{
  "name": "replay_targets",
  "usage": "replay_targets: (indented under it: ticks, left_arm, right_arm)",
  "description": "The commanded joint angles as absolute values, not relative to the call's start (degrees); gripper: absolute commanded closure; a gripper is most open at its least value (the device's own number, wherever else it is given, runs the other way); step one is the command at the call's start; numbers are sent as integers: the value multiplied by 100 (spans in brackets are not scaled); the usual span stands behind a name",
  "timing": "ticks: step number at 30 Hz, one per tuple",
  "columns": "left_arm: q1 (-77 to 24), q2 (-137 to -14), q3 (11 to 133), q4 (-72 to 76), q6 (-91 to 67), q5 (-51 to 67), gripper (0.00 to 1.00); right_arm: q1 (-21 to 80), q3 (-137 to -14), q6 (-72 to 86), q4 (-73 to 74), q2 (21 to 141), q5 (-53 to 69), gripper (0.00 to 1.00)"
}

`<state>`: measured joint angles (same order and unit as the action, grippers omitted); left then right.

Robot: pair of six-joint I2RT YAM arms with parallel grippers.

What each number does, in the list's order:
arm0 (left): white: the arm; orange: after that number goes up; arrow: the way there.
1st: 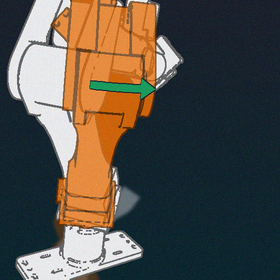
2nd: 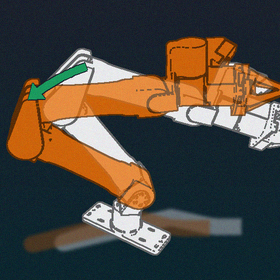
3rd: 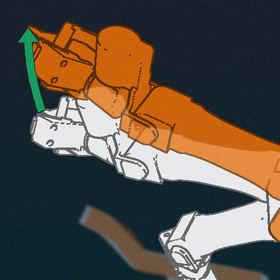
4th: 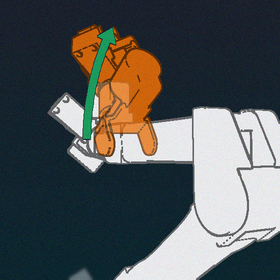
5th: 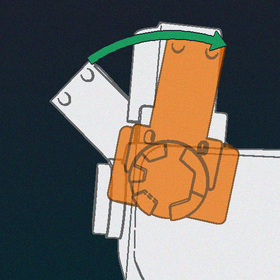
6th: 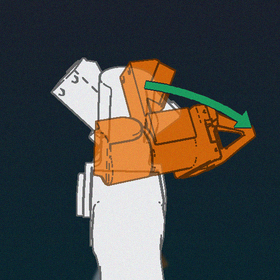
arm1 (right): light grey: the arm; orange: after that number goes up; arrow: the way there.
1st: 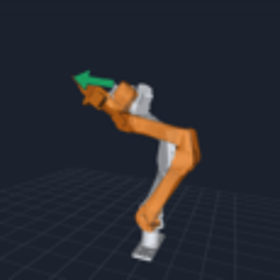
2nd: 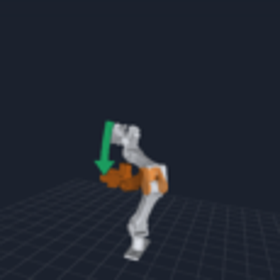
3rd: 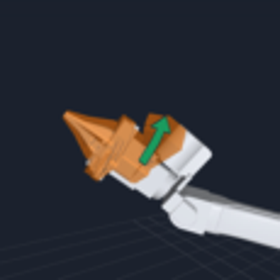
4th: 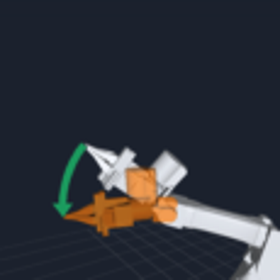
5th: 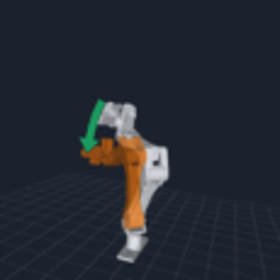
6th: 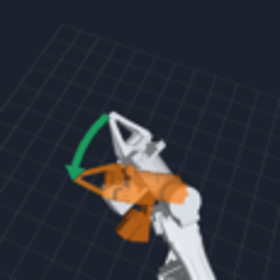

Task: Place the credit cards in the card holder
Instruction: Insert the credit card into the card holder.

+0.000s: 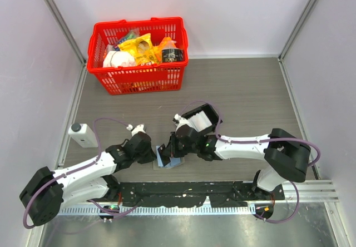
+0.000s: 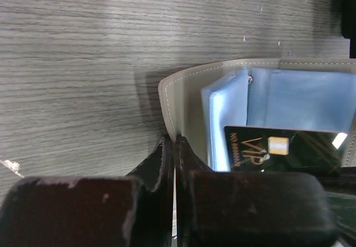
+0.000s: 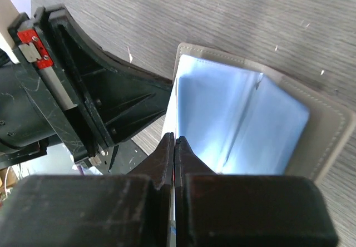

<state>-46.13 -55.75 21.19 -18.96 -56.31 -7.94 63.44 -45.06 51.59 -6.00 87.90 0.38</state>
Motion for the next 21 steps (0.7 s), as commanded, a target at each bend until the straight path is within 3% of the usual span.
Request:
replay_targets:
  ticks: [1,7,13,21]
  left_arm:
    - [-4614,-5704,2109,-1547,-5529,-940,100]
    - [-4588,-5731,2092,-1591,-5458,-975,100]
    - [-4579,-5809,2013,-1600,-5344,-984,100]
    - [-4579,-5889,1995,-1599,-5142,-800,100]
  right_arm:
    - [6390,-4431,5141,-1167,8816,308,99]
    - [6328,-4298,5097,-554,8439,-614,99]
    - [6012,-3955,5168,-580,8077,-511,99]
    - [5959,-3411,5773,-1502,8463,-123,99]
